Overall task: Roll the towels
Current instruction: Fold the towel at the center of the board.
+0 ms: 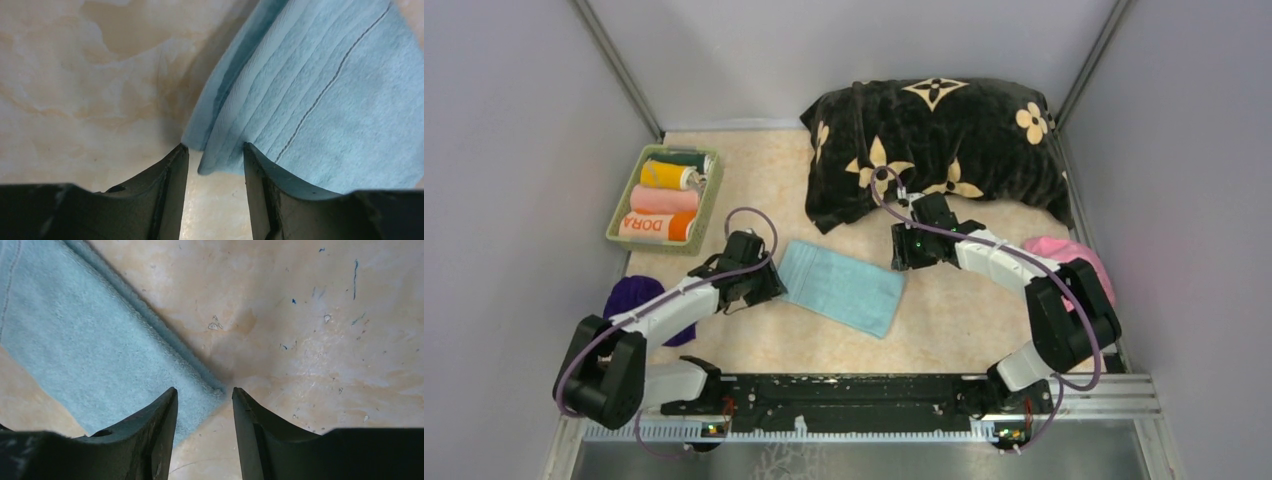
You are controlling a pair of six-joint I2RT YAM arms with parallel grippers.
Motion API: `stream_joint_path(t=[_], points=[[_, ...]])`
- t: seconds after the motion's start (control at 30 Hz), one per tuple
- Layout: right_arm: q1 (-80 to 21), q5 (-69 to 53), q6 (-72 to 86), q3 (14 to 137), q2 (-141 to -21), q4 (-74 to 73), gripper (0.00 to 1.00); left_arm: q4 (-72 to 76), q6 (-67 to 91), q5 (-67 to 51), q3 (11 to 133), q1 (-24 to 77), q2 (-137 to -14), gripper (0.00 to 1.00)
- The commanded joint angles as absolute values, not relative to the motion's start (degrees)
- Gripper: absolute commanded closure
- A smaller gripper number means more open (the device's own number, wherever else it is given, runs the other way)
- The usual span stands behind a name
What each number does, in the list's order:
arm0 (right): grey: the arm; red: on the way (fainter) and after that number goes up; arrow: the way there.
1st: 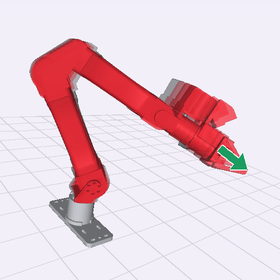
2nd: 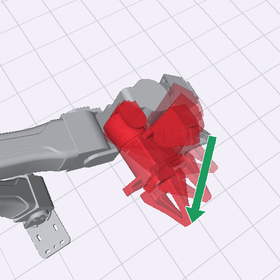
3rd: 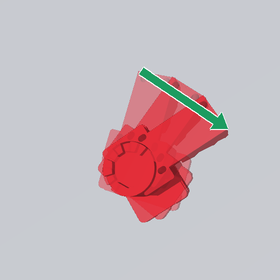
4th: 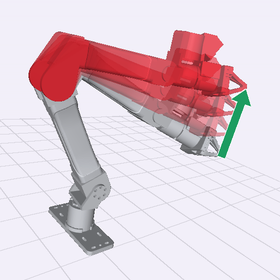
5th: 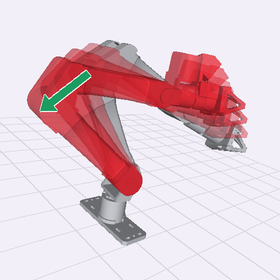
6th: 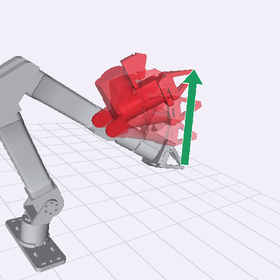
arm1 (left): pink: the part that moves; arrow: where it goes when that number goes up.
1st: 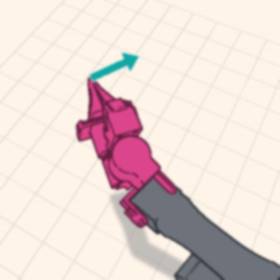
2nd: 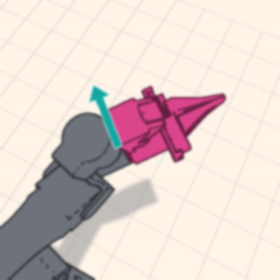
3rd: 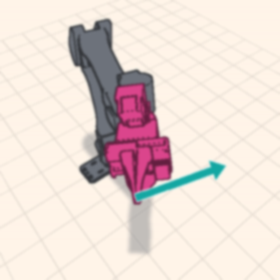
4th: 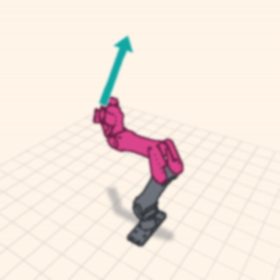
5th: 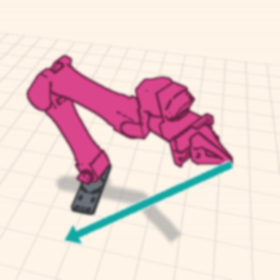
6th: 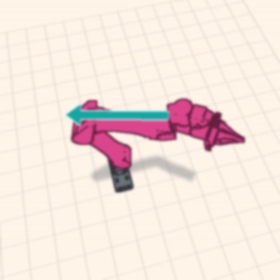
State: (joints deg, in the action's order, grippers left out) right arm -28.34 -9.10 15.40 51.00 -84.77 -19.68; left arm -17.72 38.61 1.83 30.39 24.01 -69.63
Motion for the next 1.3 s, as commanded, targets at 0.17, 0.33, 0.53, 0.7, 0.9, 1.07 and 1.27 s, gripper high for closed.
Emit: stream_joint_path(t=[0.17,0.33,0.53,0.7,0.9,1.07,1.27], points=[[-31.35,-12.21,13.25,49.08,-89.2,-19.13,0.64,-13.36,36.97,8.97,36.5,24.15,-81.55,0.57],[-37.29,-13.46,15.67,46.04,-88.61,-21.85,0.77,-13.36,33.23,8.27,43.2,24.53,-89.65,0.65],[-49.28,-15.23,23.42,42.71,-84.55,-20.61,0.78,-13.17,27.39,8.38,52.93,30.2,-98.78,0.61],[-51.33,-12.31,27.27,41.93,-78.64,-18.75,0.72,-9.68,21.18,7.86,61.43,34.37,-104.55,0.54],[-49.89,0.29,26.45,42.94,-72.26,-23.58,0.63,0.45,15.77,6.82,65.77,36.03,-106.58,0.4],[-43.38,-2.46,23.33,42.9,-67.91,-18.08,0.59,6.41,17.74,5.59,64.86,35.2,-103.2,0.32],[-42.98,-3.56,17.31,49.53,-75.84,-11.4,0.57,5.1,25.09,2.0,56.06,29.24,-93.55,0.3]])
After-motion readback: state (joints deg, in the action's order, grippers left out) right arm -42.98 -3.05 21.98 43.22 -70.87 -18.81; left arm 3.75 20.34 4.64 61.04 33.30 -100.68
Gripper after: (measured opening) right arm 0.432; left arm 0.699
